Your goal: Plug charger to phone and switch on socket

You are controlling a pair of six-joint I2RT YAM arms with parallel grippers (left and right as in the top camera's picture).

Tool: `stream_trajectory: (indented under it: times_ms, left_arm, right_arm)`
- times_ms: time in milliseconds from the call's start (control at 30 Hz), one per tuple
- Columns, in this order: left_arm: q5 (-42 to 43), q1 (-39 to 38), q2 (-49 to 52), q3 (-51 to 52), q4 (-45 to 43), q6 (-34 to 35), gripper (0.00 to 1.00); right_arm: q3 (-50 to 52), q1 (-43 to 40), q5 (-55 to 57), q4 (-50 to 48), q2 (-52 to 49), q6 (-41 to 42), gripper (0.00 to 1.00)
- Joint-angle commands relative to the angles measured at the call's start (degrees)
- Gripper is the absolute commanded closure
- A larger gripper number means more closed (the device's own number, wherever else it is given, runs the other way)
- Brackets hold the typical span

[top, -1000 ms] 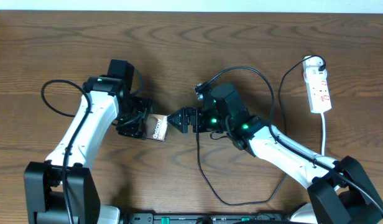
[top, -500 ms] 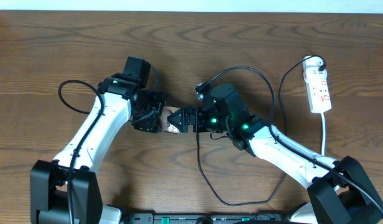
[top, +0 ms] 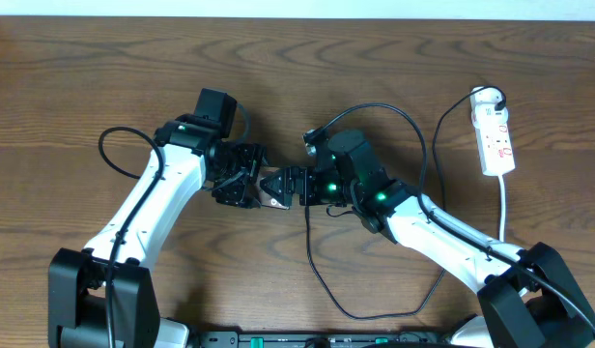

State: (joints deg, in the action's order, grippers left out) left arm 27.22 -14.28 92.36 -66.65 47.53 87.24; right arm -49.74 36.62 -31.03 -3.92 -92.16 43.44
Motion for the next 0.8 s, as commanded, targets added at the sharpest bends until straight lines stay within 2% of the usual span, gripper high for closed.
stream_trajectory:
  times_ms: [0,233,467,767]
  left_arm:
    - [2.2,-0.6,-1.4,-1.0,0.1,0.7,0.93]
    - [2.4,-1.5,-1.4,-1.0,0.1,2.5,0.93]
    - [2.6,-1.4,-1.4,-1.0,0.1,3.3,0.93]
    - [3.9,-1.4,-1.4,-1.0,0.1,8.0,0.93]
  right_arm:
    - [-0.7,0.6,0.5,0.0,-0.1,0.5,0.01]
    - [-0.7,0.6,0.5,0.0,-0.1,0.6,0.01]
    - [-0.7,0.6,0.7,0.0,-0.1,0.9,0.24]
    - [-0.7,0.6,1.6,0.1,-0.1,0.9,0.4]
